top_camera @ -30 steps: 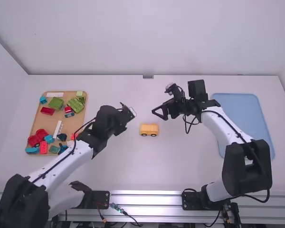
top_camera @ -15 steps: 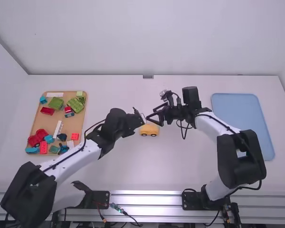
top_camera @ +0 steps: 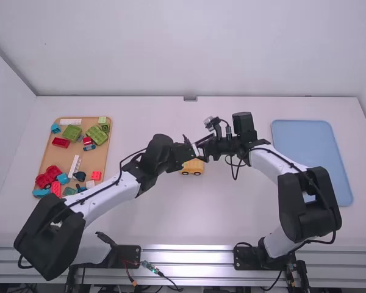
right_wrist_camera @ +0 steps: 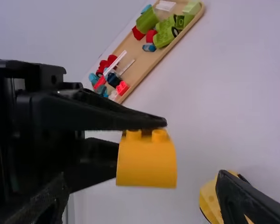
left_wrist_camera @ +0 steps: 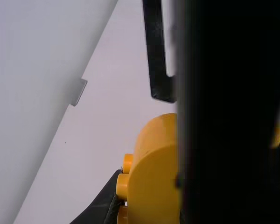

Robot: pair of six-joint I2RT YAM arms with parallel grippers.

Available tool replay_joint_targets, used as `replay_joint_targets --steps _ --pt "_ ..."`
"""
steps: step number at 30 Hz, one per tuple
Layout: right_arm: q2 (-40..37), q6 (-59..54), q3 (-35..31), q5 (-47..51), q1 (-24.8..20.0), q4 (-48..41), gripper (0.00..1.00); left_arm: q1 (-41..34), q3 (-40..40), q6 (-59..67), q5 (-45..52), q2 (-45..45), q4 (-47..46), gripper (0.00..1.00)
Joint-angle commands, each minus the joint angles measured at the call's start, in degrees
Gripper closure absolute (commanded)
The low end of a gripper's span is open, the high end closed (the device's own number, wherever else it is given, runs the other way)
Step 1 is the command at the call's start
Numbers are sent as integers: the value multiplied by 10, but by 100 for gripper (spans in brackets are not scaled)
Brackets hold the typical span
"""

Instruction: Assemble lego blocks to make yellow taxi

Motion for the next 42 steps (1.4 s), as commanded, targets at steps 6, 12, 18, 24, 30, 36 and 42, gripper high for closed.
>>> replay_joint_targets --steps 6,12,18,24,30,36,42 --pt "1 12 0 -9 5 1 34 -9 16 12 45 5 21 98" --pt "1 14 0 -9 5 4 47 -9 16 13 50 5 23 98" --pt "1 18 0 -9 5 3 57 -9 16 13 50 5 21 98" --pt "1 22 0 -9 5 7 73 -9 16 13 50 5 23 98" --pt "1 22 0 -6 5 12 82 -9 16 13 52 5 24 91" --pt "1 22 0 13 5 14 84 -9 16 10 51 5 23 7" --pt "1 -14 0 24 4 10 83 -10 16 -31 49 -3 18 1"
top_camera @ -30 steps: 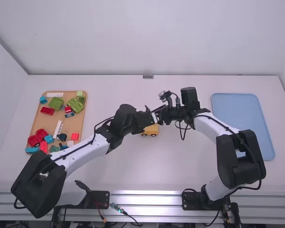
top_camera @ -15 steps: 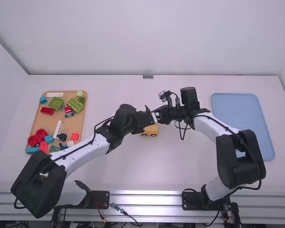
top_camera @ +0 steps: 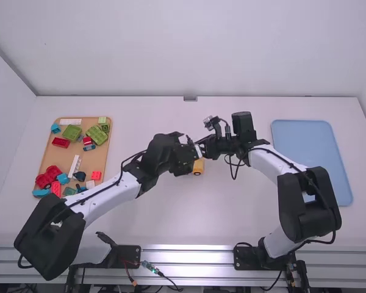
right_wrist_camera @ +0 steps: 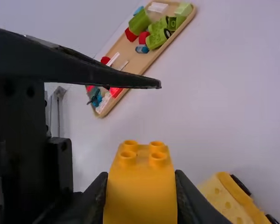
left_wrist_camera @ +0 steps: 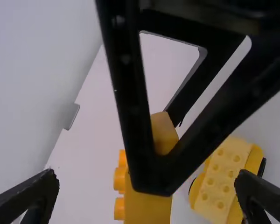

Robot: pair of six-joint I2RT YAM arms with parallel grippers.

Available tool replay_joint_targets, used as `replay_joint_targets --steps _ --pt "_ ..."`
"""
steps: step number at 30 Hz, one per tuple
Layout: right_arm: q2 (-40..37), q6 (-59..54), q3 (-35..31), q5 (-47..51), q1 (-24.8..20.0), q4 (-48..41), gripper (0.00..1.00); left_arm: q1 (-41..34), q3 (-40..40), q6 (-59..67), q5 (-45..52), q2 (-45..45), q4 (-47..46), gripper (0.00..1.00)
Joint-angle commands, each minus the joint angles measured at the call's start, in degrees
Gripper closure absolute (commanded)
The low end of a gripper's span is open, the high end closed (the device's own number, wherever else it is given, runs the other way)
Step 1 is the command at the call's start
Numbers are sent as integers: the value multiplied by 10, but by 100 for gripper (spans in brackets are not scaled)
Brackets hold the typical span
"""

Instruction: Assemble lego blocks to make yellow taxi

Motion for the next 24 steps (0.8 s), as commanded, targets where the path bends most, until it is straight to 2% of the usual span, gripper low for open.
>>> replay_joint_targets --steps 1,5,11,17,20,24 --pt "1 -30 0 5 1 -2 83 -3 15 -39 7 -11 -11 1" --pt "1 -66 1 50 1 -15 85 13 33 -45 58 -44 -79 1" --pt "0 -163 5 56 0 -40 89 69 95 -24 244 -73 -215 1" --pt "0 -314 37 49 -13 -161 94 129 137 8 361 -73 -304 1" --pt "0 -439 55 -2 -15 -234 96 156 139 62 436 -57 -333 1" --pt "0 -574 65 -39 -13 -301 96 167 139 63 492 -29 -341 1"
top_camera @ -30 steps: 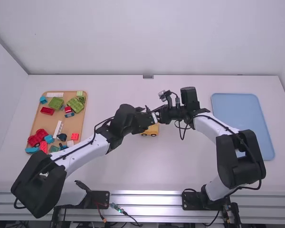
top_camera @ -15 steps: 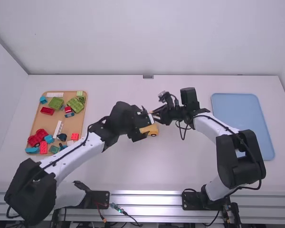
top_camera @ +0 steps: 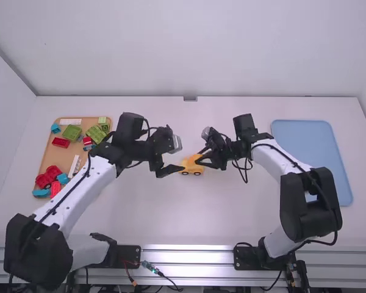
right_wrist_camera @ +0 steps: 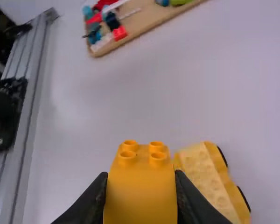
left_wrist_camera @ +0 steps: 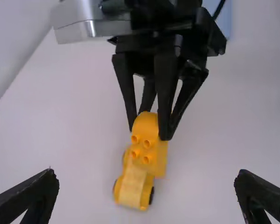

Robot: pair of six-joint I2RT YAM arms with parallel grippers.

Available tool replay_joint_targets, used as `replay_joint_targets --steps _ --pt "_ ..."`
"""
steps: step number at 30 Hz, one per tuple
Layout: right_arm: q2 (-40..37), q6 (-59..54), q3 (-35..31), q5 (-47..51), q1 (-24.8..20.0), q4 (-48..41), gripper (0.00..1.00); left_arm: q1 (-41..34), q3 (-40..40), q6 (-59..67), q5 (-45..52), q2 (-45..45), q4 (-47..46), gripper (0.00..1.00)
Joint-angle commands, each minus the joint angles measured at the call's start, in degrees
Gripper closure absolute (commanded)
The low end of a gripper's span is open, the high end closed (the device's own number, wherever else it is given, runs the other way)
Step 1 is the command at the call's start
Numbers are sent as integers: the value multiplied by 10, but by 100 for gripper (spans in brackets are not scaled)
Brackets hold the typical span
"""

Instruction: Assemble lego blocks to make yellow taxi

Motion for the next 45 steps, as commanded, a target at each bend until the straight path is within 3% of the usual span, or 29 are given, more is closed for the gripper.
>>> replay_joint_targets --steps 1,10,15,18,25,35,45 --pt "0 -154 18 -52 1 -25 96 5 8 24 90 26 -2 1" --pt "0 -269 40 -61 5 -98 97 -2 8 23 116 98 1 0" --pt "0 -293 40 -61 7 -107 98 -4 8 23 144 117 5 12" --pt "0 -293 40 -61 9 -107 98 -2 8 23 143 120 5 24" --pt "0 -293 40 -76 11 -107 99 -13 8 23 144 135 14 25" --pt "0 -293 40 -82 11 -106 100 -16 8 23 139 136 20 45" --pt "0 -292 40 -92 12 -105 100 -13 8 23 139 136 20 49"
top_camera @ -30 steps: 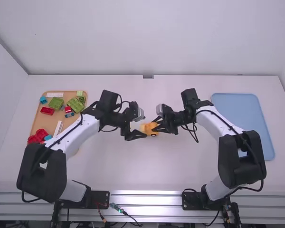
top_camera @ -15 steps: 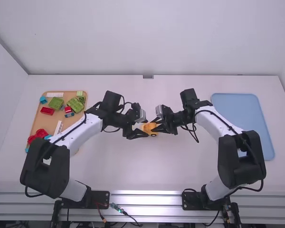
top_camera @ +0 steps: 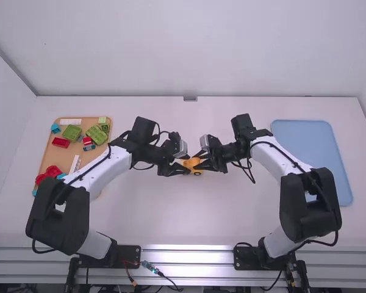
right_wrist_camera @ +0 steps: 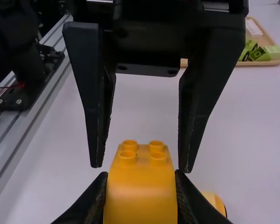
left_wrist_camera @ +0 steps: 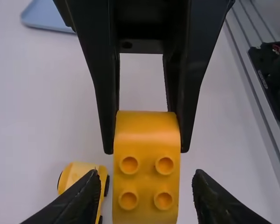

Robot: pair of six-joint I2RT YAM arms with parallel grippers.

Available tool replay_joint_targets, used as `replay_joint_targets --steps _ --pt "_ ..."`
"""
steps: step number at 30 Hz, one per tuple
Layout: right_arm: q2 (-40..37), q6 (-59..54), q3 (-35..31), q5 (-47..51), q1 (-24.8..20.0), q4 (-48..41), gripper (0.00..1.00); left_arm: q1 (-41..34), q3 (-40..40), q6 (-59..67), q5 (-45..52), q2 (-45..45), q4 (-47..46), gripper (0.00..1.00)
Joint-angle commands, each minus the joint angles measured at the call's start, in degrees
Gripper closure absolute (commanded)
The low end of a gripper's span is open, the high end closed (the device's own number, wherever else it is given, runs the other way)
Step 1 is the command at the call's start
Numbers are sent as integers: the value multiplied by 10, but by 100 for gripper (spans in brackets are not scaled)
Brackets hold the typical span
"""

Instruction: Assemble lego blocks to make yellow taxi

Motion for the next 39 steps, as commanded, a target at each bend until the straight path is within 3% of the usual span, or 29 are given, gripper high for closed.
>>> replay_joint_targets --steps 1,10,22,34,35,36,37,39 --pt "0 -1 12 -16 3 -2 100 -3 9 6 17 4 3 49" --pt "0 -1 12 -17 3 -2 100 -2 8 6 21 4 9 59" --pt "0 -1 12 -35 -6 -1 100 -6 8 6 21 4 9 63" --pt "0 -1 12 -37 -3 -2 100 -6 8 7 21 4 11 83" --pt "0 -1 12 -36 -3 -2 98 -6 8 7 21 4 11 84" --pt "0 -1 12 -36 -5 -1 87 -7 8 6 21 4 11 84" --pt "0 -1 12 -36 -5 -1 54 -7 8 6 16 4 12 90" --pt "0 -1 12 -36 -5 -1 30 -7 8 9 12 4 11 97"
